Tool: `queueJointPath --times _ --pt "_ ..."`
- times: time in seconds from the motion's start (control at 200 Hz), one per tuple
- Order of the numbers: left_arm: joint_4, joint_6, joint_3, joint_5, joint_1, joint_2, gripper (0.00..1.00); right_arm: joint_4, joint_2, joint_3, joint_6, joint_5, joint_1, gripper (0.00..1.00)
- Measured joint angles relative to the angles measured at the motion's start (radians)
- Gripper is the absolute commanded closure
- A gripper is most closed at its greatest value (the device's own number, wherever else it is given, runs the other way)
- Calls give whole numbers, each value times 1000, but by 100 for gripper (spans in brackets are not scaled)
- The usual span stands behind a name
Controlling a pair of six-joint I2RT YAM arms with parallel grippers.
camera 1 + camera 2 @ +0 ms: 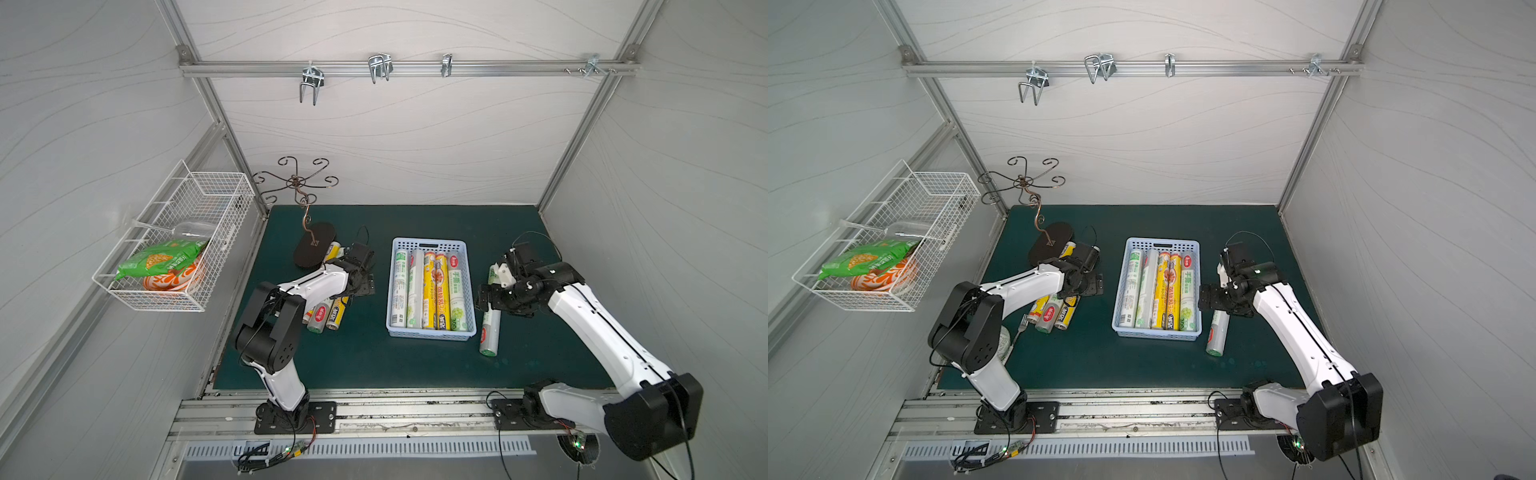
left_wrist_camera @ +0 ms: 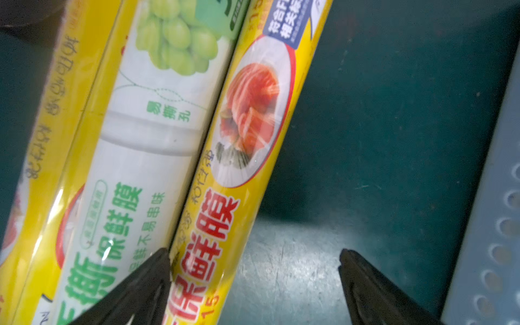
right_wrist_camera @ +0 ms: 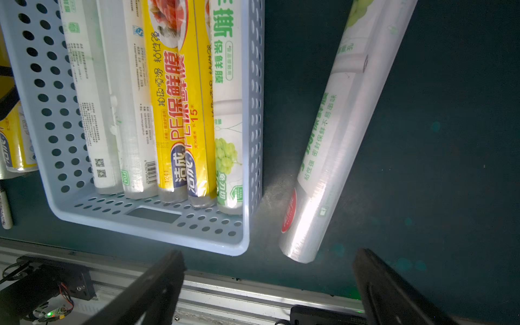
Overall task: Put the plastic wrap into the basket
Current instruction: Pick up the plastic wrap from the center of the board.
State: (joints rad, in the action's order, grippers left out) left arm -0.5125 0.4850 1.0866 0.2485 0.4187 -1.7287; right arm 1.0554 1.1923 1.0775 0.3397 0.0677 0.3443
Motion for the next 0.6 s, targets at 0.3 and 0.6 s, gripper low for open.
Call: queueJointPath --times 0.3,0.6 --pt "-2 -16 28 -38 2 -23 7 -5 3 0 2 17 0 1" --pt "-50 -48 89 -21 10 -77 6 -24 10 0 4 64 0 1"
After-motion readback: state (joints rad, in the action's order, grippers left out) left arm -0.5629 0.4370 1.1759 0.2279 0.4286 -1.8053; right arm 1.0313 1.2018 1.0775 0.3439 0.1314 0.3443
